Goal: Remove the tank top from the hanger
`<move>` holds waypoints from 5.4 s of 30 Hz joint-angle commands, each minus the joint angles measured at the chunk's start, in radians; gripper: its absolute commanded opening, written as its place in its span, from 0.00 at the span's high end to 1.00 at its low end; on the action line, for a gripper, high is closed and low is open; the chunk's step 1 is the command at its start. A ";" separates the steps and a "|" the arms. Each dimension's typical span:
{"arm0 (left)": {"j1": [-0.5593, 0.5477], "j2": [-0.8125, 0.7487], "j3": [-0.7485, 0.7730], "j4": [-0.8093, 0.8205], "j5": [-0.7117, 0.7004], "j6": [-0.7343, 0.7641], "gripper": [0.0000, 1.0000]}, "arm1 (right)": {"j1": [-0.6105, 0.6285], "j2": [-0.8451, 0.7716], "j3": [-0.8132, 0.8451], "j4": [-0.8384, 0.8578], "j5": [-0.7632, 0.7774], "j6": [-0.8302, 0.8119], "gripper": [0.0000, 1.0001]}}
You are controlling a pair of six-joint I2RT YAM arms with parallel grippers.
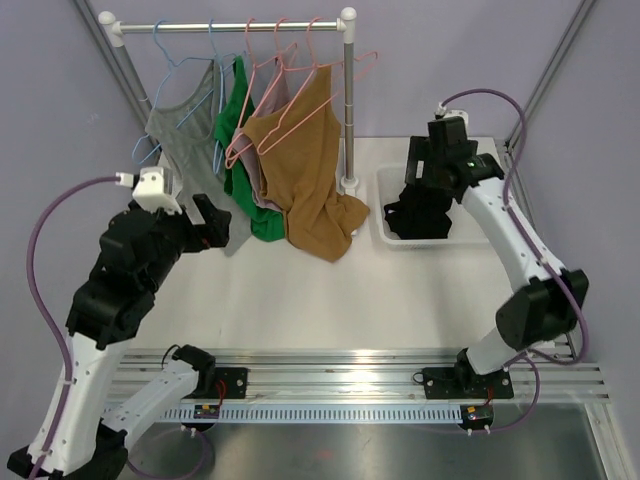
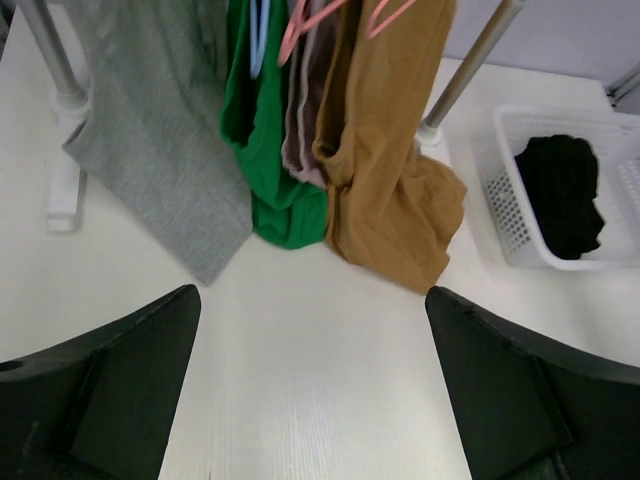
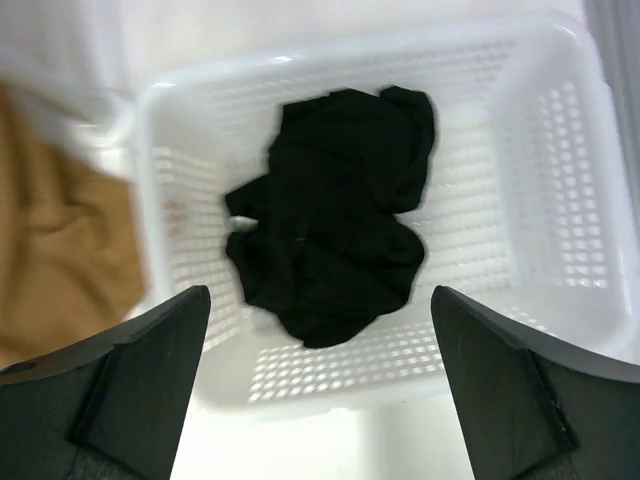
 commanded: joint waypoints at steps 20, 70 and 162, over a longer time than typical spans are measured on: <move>0.006 0.863 0.841 0.185 0.177 0.279 0.09 | 0.004 -0.911 -0.586 0.136 -0.895 0.236 0.10; 0.026 1.107 1.111 0.221 0.207 0.212 1.00 | 0.004 -0.997 -0.557 0.068 -0.958 0.234 0.11; 0.003 -0.413 -0.498 0.284 0.668 -0.384 1.00 | 0.673 -0.367 -0.674 0.520 -0.015 0.422 1.00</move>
